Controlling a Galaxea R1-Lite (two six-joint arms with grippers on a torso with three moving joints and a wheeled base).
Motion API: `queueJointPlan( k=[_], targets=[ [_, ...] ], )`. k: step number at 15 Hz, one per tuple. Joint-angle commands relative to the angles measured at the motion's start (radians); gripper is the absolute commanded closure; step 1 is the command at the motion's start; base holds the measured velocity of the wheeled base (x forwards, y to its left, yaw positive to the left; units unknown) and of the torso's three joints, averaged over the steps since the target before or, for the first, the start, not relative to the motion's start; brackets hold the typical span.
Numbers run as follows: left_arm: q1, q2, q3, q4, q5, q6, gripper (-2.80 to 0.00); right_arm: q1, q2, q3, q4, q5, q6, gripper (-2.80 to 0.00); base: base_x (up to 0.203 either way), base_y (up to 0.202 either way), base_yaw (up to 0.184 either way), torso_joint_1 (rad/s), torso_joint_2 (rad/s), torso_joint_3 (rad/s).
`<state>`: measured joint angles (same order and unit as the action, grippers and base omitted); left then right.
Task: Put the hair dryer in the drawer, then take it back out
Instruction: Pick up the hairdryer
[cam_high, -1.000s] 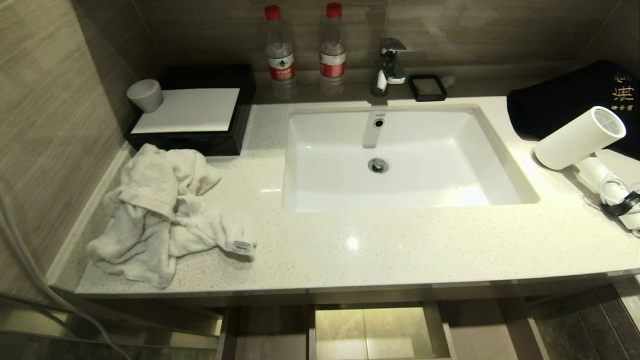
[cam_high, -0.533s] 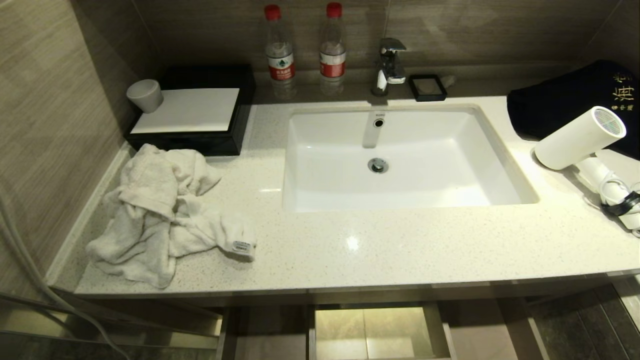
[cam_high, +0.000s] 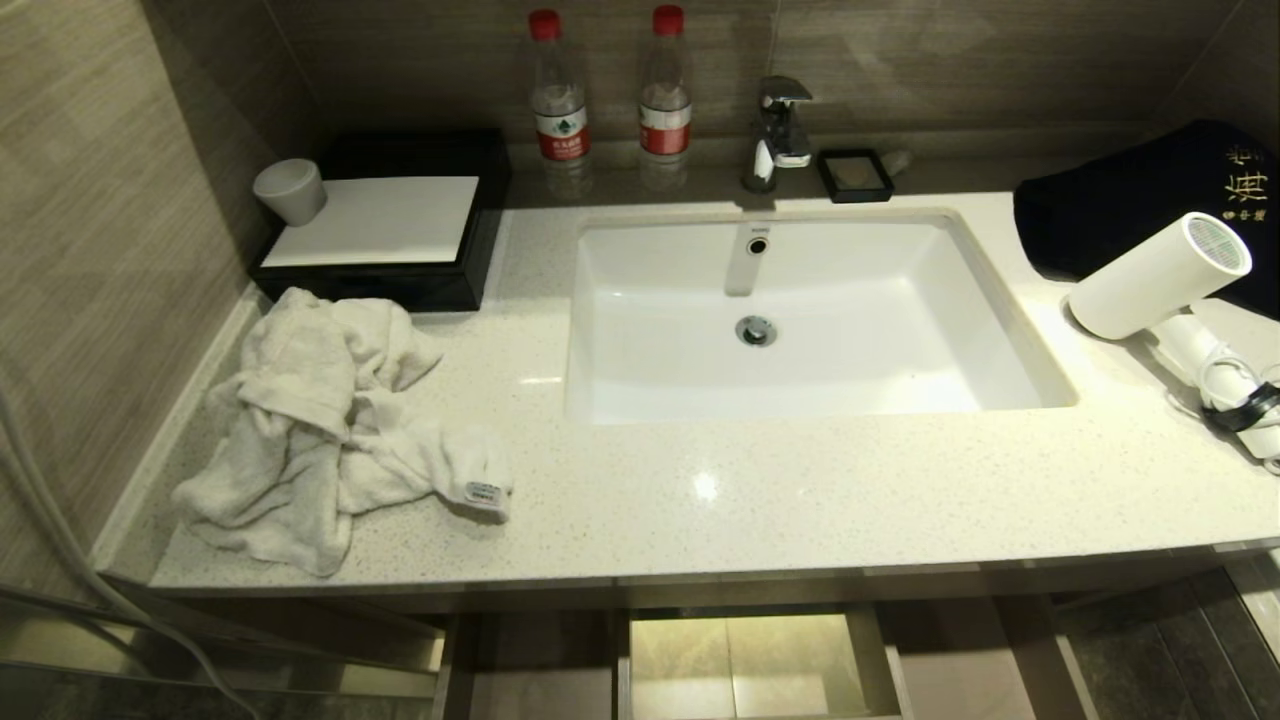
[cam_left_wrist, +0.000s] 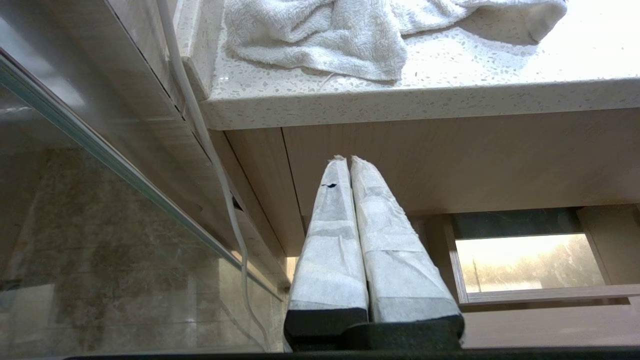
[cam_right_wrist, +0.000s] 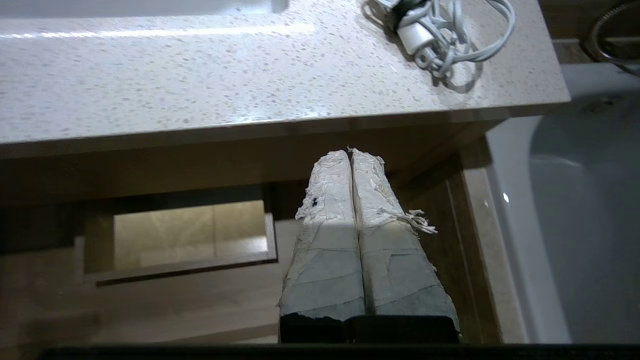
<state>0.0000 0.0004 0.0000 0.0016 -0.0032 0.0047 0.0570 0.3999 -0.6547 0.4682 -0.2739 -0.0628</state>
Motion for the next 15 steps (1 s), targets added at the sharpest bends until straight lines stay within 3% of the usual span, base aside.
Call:
queueJointPlan(
  k=[1, 4, 6, 7, 11, 13, 15],
  targets=[
    [0.0, 0.001, 0.002, 0.0, 0.0, 0.0, 0.0, 0.004, 0.312, -0.095, 0.014, -0.064, -0.006, 0.0, 0.0, 0.0, 0.0, 0.0, 0.0, 0.0],
    [0.0, 0.001, 0.002, 0.0, 0.0, 0.0, 0.0, -0.035, 0.607, -0.202, 0.012, -0.101, -0.044, 0.0, 0.0, 0.0, 0.0, 0.0, 0.0, 0.0],
    [0.0, 0.001, 0.0, 0.0, 0.0, 0.0, 0.0, -0.132, 0.78, -0.272, -0.021, -0.075, -0.124, 0.0, 0.0, 0.0, 0.0, 0.0, 0.0, 0.0],
    [0.0, 0.001, 0.002, 0.0, 0.0, 0.0, 0.0, -0.183, 0.854, -0.317, -0.041, -0.005, -0.161, -2.8, 0.0, 0.0, 0.0, 0.0, 0.0, 0.0],
    [0.0, 0.001, 0.001, 0.0, 0.0, 0.0, 0.0, -0.379, 1.076, -0.484, -0.102, 0.326, -0.381, -2.8, 0.0, 0.0, 0.0, 0.0, 0.0, 0.0],
    [0.0, 0.0, 0.002, 0.0, 0.0, 0.0, 0.0, -0.423, 1.152, -0.573, -0.125, 0.399, -0.413, -2.8, 0.0, 0.0, 0.0, 0.0, 0.0, 0.0],
    [0.0, 0.001, 0.002, 0.0, 0.0, 0.0, 0.0, -0.442, 1.208, -0.65, -0.155, 0.414, -0.419, -2.8, 0.0, 0.0, 0.0, 0.0, 0.0, 0.0]
  ],
)
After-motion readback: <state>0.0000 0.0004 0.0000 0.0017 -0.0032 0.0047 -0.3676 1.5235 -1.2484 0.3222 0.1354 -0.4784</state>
